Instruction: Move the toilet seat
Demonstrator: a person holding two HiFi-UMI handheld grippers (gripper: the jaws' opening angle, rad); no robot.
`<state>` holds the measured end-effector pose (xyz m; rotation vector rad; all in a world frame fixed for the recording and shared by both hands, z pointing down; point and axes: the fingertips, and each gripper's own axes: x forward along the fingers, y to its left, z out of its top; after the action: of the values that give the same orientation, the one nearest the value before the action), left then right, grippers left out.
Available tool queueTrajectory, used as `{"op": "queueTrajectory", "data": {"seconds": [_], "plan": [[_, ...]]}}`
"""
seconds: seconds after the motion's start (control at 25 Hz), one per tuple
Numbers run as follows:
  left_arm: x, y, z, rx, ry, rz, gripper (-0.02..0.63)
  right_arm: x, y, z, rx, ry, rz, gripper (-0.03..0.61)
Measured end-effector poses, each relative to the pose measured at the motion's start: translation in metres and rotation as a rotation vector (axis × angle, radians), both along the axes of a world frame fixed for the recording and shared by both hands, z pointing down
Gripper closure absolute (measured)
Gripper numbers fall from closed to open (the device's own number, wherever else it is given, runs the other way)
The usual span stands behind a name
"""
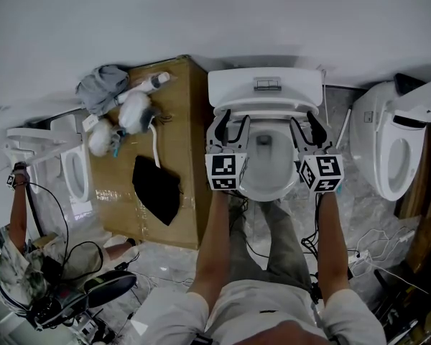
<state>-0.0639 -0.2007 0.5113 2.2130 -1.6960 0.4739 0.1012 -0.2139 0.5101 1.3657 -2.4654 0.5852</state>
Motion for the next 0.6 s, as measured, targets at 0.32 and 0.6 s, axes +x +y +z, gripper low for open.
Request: {"op": "queueTrajectory", "data": {"seconds": [0.32, 0.6], "plan": [[0.0, -0.012, -0.002, 0.027, -0.002, -0.01, 0.408, 0.0, -0.009, 0.0, 0.01, 0.005, 0.0, 0.364], [-0.001, -0.014, 0.001, 0.016, -0.031, -0.013, 0.408, -0.005, -0.011, 0.001, 0.017, 0.076, -0.026, 0.364]]}}
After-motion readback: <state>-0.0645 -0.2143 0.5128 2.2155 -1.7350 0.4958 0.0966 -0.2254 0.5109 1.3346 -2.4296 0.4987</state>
